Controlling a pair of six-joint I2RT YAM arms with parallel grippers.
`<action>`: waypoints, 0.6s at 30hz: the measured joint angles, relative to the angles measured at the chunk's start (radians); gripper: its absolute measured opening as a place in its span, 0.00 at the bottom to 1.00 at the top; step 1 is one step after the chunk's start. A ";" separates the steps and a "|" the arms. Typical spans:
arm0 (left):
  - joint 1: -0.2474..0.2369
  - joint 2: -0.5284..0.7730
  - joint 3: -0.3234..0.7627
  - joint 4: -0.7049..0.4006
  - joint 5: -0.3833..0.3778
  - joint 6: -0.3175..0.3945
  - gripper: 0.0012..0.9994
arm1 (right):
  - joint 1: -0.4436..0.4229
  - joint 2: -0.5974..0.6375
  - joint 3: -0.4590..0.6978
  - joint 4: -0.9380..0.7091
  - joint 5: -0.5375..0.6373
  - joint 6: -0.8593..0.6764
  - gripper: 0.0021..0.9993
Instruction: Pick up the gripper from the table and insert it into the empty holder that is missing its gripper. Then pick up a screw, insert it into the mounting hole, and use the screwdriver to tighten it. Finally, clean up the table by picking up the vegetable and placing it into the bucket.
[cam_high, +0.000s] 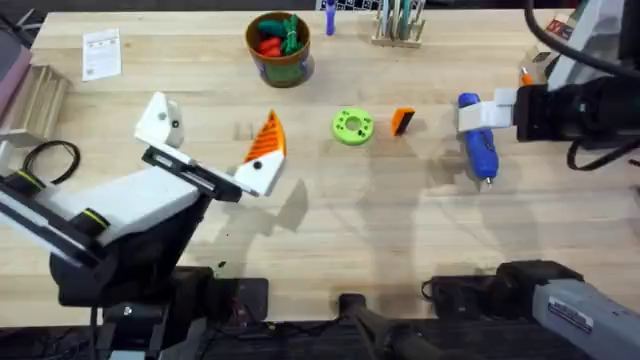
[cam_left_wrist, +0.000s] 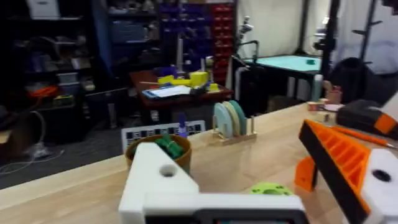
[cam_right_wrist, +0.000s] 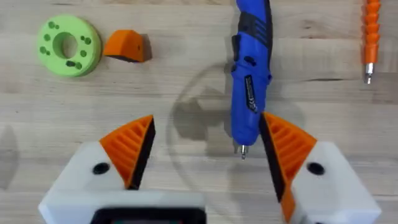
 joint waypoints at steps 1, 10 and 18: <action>0.002 0.000 0.000 0.000 0.023 0.000 0.99 | 0.000 0.000 0.000 0.000 0.000 0.000 0.99; 0.065 0.000 0.000 -0.050 0.209 0.000 0.99 | 0.000 0.000 0.000 0.000 0.000 0.000 0.99; 0.067 0.000 0.000 -0.245 0.309 0.000 0.99 | 0.000 0.000 0.000 0.000 0.000 0.000 0.99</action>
